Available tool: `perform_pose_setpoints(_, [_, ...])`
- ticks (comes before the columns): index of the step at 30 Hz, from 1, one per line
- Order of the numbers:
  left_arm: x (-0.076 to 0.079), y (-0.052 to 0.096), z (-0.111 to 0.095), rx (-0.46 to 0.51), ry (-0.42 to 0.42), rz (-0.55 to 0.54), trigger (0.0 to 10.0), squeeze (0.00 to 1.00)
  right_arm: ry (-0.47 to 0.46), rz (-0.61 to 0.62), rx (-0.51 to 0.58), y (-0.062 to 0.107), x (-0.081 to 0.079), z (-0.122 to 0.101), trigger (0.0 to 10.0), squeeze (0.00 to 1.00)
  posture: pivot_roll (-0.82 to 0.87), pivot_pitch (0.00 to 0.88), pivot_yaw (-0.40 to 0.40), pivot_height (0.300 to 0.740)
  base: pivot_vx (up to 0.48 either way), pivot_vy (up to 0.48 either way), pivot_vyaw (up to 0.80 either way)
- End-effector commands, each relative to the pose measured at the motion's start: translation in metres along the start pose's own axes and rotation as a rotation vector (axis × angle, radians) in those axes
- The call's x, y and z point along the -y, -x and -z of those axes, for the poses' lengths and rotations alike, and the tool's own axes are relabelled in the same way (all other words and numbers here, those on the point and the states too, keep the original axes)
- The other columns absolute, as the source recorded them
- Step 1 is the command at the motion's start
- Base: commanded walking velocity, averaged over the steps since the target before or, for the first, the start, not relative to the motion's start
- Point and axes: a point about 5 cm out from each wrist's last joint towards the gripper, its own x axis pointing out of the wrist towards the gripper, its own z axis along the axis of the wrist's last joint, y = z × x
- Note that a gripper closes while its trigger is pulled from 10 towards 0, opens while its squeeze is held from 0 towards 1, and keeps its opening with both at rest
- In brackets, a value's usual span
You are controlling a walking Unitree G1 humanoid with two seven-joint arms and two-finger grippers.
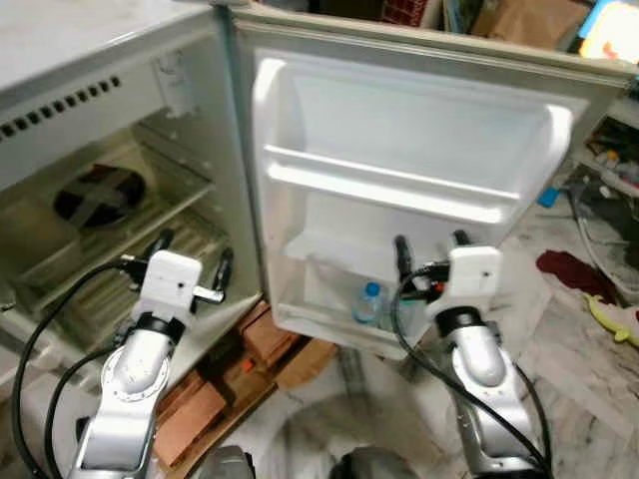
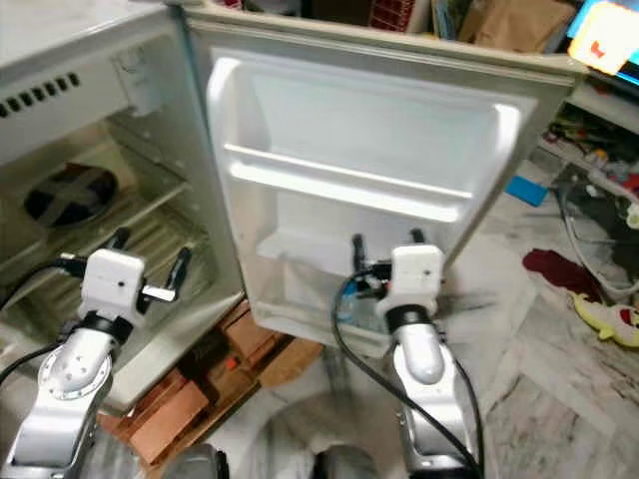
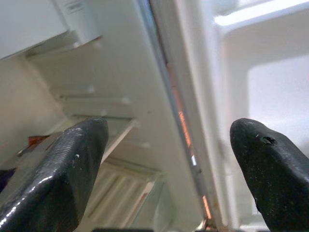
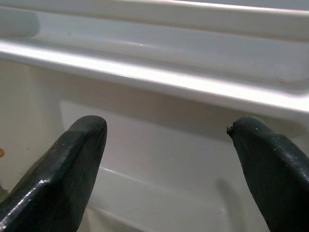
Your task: Restocking fridge
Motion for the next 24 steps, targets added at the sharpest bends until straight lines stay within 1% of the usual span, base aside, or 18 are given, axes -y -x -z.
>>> perform_pose_setpoints(1, [0.006, -0.001, -0.002, 0.005, 0.004, 0.019, 10.0, 0.00, 0.024, 0.024, -0.016, 0.001, 0.009, 0.001, 10.0, 0.00, -0.01, 0.105, -0.024, 0.740, 0.000, -0.352, 0.00])
perform_pose_setpoints(5, [0.006, -0.001, -0.002, 0.005, 0.000, 0.021, 10.0, 0.00, 0.016, 0.025, -0.033, 0.000, 0.007, 0.003, 10.0, 0.00, -0.01, 0.105, -0.023, 0.740, 0.000, -0.354, 0.00])
perform_pose_setpoints(6, [0.006, -0.001, -0.002, 0.005, -0.002, 0.024, 10.0, 0.00, 0.046, 0.077, -0.003, -0.002, 0.010, -0.003, 10.0, 0.00, -0.01, 0.104, -0.023, 0.740, 0.000, -0.368, 0.00])
perform_pose_setpoints(8, [0.006, -0.001, -0.002, 0.005, -0.002, 0.026, 10.0, 0.00, 0.083, 0.056, 0.053, -0.005, 0.009, -0.010, 10.0, 0.00, -0.01, 0.104, -0.023, 0.740, 0.000, -0.368, 0.00])
perform_pose_setpoints(9, [0.006, -0.001, -0.002, 0.006, -0.001, 0.027, 10.0, 0.00, 0.090, 0.023, 0.070, -0.005, 0.007, -0.012, 10.0, 0.00, -0.01, 0.104, -0.023, 0.740, 0.000, -0.371, 0.00])
perform_pose_setpoints(10, [0.006, -0.001, -0.002, 0.006, -0.001, 0.027, 10.0, 0.00, 0.090, 0.023, 0.070, -0.005, 0.007, -0.012, 10.0, 0.00, -0.01, 0.104, -0.023, 0.740, 0.000, -0.371, 0.00])
perform_pose_setpoints(11, [0.006, -0.002, -0.002, 0.006, -0.001, 0.027, 10.0, 0.00, 0.064, 0.015, 0.070, -0.006, 0.004, -0.013, 10.0, 0.00, -0.01, 0.104, -0.023, 0.740, 0.000, -0.371, 0.00])
perform_pose_setpoints(14, [0.006, -0.002, -0.002, 0.006, -0.002, 0.028, 10.0, 0.00, 0.084, 0.008, 0.085, -0.006, 0.003, -0.015, 10.0, 0.00, 0.00, 0.106, -0.023, 0.740, 0.000, -0.371, 0.00])
perform_pose_setpoints(16, [0.006, -0.001, -0.002, 0.005, -0.003, 0.028, 10.0, 0.00, 0.069, -0.014, 0.066, -0.006, 0.002, -0.013, 10.0, 0.00, 0.00, 0.105, -0.024, 0.740, 0.000, -0.368, 0.00])
perform_pose_setpoints(18, [0.007, -0.001, -0.002, 0.004, -0.003, 0.028, 10.0, 0.00, 0.026, -0.060, 0.064, -0.004, -0.002, -0.013, 10.0, 0.00, 0.00, 0.106, -0.024, 0.740, 0.000, -0.371, 0.00])
perform_pose_setpoints(19, [0.007, -0.001, -0.002, 0.003, -0.003, 0.029, 10.0, 0.00, -0.022, -0.171, 0.084, 0.001, -0.010, -0.016, 10.0, 0.00, 0.00, 0.108, -0.024, 0.740, 0.000, -0.371, 0.00])
perform_pose_setpoints(20, [0.007, -0.001, -0.002, 0.003, -0.003, 0.029, 10.0, 0.00, -0.022, -0.171, 0.084, 0.001, -0.010, -0.016, 10.0, 0.00, 0.00, 0.108, -0.024, 0.740, 0.000, -0.371, 0.00])
perform_pose_setpoints(21, [0.007, 0.000, -0.002, 0.003, -0.003, 0.029, 10.0, 0.00, 0.004, -0.232, 0.103, 0.005, -0.014, -0.018, 10.0, 0.00, 0.00, 0.108, -0.024, 0.740, 0.000, -0.375, 0.00])
perform_pose_setpoints(22, [0.007, 0.000, -0.002, 0.003, -0.002, 0.030, 10.0, 0.00, 0.014, -0.255, 0.103, 0.008, -0.015, -0.017, 10.0, 0.00, 0.00, 0.109, -0.025, 0.740, 0.000, -0.375, 0.00])
perform_pose_setpoints(23, [0.007, 0.000, -0.002, 0.003, -0.003, 0.031, 10.0, 0.00, 0.011, -0.278, 0.096, 0.010, -0.016, -0.016, 10.0, 0.00, 0.00, 0.109, -0.025, 0.740, 0.000, -0.375, 0.00])
perform_pose_setpoints(24, [0.006, 0.000, -0.002, 0.002, -0.005, 0.031, 10.0, 0.00, -0.008, -0.330, 0.066, 0.017, -0.017, -0.013, 10.0, 0.00, 0.00, 0.111, -0.025, 0.740, 0.000, -0.371, 0.00])
